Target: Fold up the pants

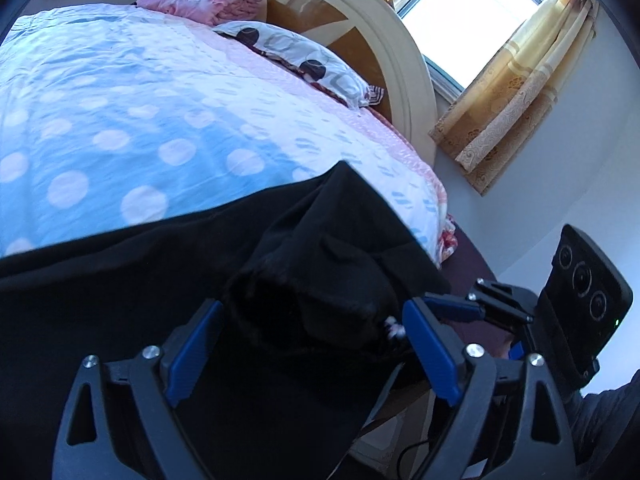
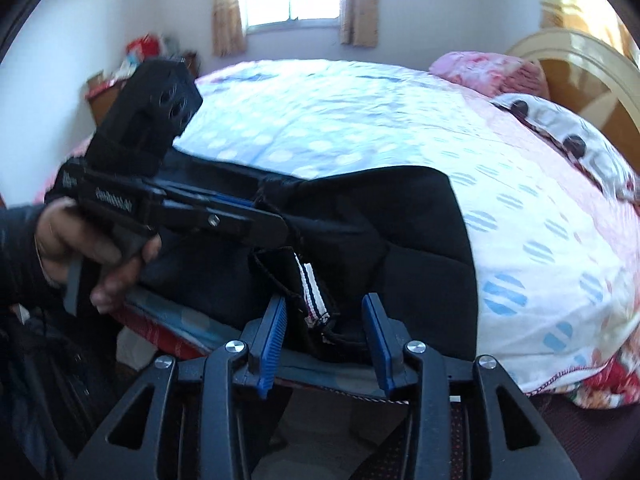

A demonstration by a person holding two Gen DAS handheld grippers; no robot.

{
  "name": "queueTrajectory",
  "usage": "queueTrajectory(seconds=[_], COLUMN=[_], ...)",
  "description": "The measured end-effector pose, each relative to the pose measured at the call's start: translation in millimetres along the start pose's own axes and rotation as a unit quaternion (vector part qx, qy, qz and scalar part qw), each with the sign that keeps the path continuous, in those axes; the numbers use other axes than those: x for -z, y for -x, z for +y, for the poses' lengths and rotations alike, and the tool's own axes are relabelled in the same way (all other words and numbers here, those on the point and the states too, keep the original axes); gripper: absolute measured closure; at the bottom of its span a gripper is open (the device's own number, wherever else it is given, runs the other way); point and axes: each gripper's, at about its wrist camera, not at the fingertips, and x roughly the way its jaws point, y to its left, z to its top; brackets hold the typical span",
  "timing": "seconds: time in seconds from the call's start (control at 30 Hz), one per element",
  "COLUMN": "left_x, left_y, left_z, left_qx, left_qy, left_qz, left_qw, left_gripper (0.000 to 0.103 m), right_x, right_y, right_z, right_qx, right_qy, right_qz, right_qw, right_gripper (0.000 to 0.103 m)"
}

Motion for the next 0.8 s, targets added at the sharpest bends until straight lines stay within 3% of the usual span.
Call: queueTrajectory(seconds=[0.2,0.27,0.33,0.37,0.4,0.47,0.67,0.8], left_x=[-2,-2,-2,-1,-1,-1,-2,-1], left_y=[-1,-2,-5,-8,-8,-5,39,79], left_z=[-1,-2,-2,0,1,4,-2,17], left_qx=[0.012,0.001,-0.022,-0.034,-0.041,-0.040,-0.061,-0.091], left_qy=[0.029,0.024,0.016,0.016,0.016,0.015,-0.030,-0.028], left_qz=[0.001,-0.001,0.007,0.014,0.017,0.016,-0.006,-0.005], left_qw=[0.9995,0.9997,0.9996,0.9992,0.9989,0.9989,0.9977,0.9954], left_gripper=[0.019,0.019,0.035,0.061,0.076,0.086,0.089,0.089], right_x=[10,14,16,15,14,13,13,14], right_y=[13,13,15,17,20,24,23,19], right_z=[11,17,17,16,13,3,-35,-43], right_qx=[-0.038,-0.043,-0.056,-0.065,-0.079,-0.098,-0.127,-0.139], right_qy=[0.044,0.061,0.059,0.054,0.045,0.018,-0.093,-0.135], right_qz=[-0.007,-0.004,-0.012,-0.018,-0.031,-0.050,-0.094,-0.098], right_qw=[0.998,0.997,0.997,0.996,0.995,0.994,0.983,0.976], right_gripper=[0.061,0.061,0.061,0.061,0.061,0.061,0.061,0.052])
